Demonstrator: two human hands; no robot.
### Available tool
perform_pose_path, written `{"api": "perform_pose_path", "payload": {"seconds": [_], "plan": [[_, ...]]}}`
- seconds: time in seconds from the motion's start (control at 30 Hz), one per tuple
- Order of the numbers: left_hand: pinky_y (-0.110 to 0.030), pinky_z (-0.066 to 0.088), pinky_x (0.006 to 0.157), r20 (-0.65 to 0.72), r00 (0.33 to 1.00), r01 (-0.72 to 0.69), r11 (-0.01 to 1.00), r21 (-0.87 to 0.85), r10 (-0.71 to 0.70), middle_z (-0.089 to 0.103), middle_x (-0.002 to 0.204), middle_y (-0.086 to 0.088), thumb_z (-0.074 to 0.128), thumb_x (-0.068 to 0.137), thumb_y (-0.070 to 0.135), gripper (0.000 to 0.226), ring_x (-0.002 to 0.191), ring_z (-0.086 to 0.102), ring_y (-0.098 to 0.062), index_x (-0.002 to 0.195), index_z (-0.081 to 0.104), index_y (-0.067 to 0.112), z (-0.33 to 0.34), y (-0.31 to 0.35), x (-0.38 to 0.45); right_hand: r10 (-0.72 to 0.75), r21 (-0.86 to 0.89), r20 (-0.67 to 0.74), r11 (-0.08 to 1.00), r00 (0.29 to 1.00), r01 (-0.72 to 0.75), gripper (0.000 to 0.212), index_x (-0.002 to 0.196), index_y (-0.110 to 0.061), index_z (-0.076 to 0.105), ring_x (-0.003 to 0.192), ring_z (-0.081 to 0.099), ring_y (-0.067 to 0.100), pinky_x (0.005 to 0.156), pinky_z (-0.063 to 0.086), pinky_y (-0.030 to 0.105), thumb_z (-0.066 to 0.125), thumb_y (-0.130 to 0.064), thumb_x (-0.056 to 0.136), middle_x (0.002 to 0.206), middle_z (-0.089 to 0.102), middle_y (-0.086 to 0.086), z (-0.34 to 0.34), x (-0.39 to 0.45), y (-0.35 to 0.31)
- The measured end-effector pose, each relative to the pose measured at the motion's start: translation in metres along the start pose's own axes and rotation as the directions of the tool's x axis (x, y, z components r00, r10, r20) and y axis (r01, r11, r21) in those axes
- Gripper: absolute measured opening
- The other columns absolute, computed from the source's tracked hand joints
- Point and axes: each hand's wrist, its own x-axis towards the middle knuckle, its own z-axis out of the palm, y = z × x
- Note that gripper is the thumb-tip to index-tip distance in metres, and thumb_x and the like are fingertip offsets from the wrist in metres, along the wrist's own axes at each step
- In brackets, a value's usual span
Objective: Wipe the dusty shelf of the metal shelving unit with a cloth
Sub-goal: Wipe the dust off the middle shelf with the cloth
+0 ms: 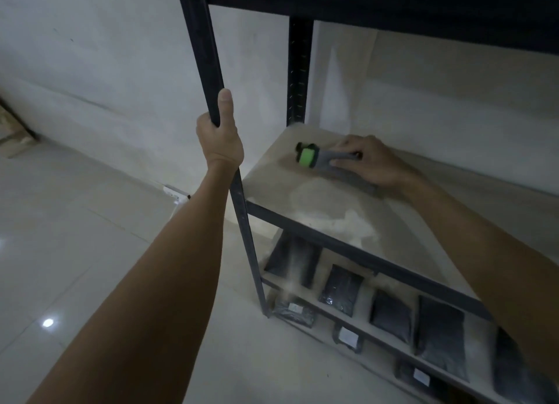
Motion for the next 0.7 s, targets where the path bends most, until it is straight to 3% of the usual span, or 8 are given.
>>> {"api": "perform_pose_path", "payload": {"seconds": [0.1,0.2,0.27,0.43,0.5,0.6,0.7], "plan": [[-0.036,0.025,0.056,0.02,1.0,-0.005,1.0,0.012,0.005,0.034,0.062,0.003,0.053,0.067,0.076,0.058,0.056,0.027,-0.013,0.067,0.033,0.022,-0.002,-0.002,0.0,0.136,-0.06,-0.126,0.988,0.983,-0.144,0.008,0.088,-0.031,0.069,0.079,0.06,0.009,0.073,0.041,0.029,0.069,-0.026,0.095,0.086,0.06,-0.007,-0.001,-0.013,0.025],[-0.035,0.028,0.056,0.047,0.999,-0.001,1.0,0.014,0.0,0.034,0.061,0.004,0.054,0.068,0.075,0.055,0.056,0.03,-0.012,0.067,0.036,0.023,-0.005,-0.002,0.0,0.114,-0.082,-0.14,0.989,0.984,-0.127,0.014,0.106,-0.04,0.07,0.093,0.061,0.011,0.084,0.051,0.04,0.062,-0.045,0.095,0.103,0.063,-0.01,0.025,-0.04,0.028],[-0.032,0.029,0.054,0.064,0.998,-0.002,1.0,0.024,0.001,0.034,0.059,0.005,0.054,0.069,0.074,0.054,0.054,0.031,-0.012,0.064,0.037,0.023,-0.006,0.0,-0.001,0.099,-0.133,-0.15,0.984,0.984,-0.119,0.024,0.109,-0.037,0.07,0.091,0.06,0.016,0.081,0.052,0.044,0.06,-0.052,0.094,0.101,0.062,-0.007,0.037,-0.055,0.019],[-0.03,0.032,0.05,0.109,0.994,-0.04,0.996,0.078,0.031,0.037,0.056,0.003,0.052,0.073,0.075,0.055,0.05,0.036,-0.012,0.06,0.038,0.023,-0.011,-0.001,0.002,0.05,0.002,-0.139,0.999,0.989,-0.051,0.024,0.113,-0.008,0.076,0.087,0.058,-0.008,0.079,0.043,0.011,0.073,-0.017,0.091,0.095,0.061,-0.009,0.073,-0.096,-0.031],[-0.03,0.03,0.049,0.128,0.991,-0.055,0.996,0.064,0.047,0.036,0.052,0.005,0.053,0.075,0.073,0.055,0.047,0.035,-0.012,0.057,0.037,0.024,-0.011,-0.003,0.003,0.046,0.022,-0.13,0.999,0.99,-0.043,0.023,0.111,-0.006,0.077,0.086,0.06,-0.001,0.078,0.046,0.017,0.074,-0.017,0.09,0.094,0.062,-0.002,0.086,-0.108,-0.048],[-0.029,0.027,0.049,0.161,0.986,-0.058,0.997,0.043,0.05,0.035,0.042,0.013,0.053,0.077,0.071,0.055,0.044,0.032,-0.009,0.055,0.035,0.025,-0.012,-0.005,0.004,0.088,0.056,-0.073,0.995,0.993,-0.084,0.018,0.104,-0.01,0.078,0.088,0.065,0.021,0.077,0.05,0.033,0.071,-0.023,0.093,0.096,0.066,0.01,0.081,-0.114,-0.066],[-0.03,0.026,0.05,0.18,0.982,-0.074,0.995,0.063,0.061,0.034,0.047,0.01,0.053,0.079,0.072,0.057,0.045,0.031,-0.013,0.055,0.034,0.024,-0.014,-0.006,0.006,0.158,0.03,-0.148,0.987,0.976,-0.155,0.016,0.103,-0.01,0.077,0.086,0.068,0.025,0.073,0.049,0.029,0.067,-0.022,0.096,0.098,0.073,0.013,0.046,-0.108,-0.064]]}}
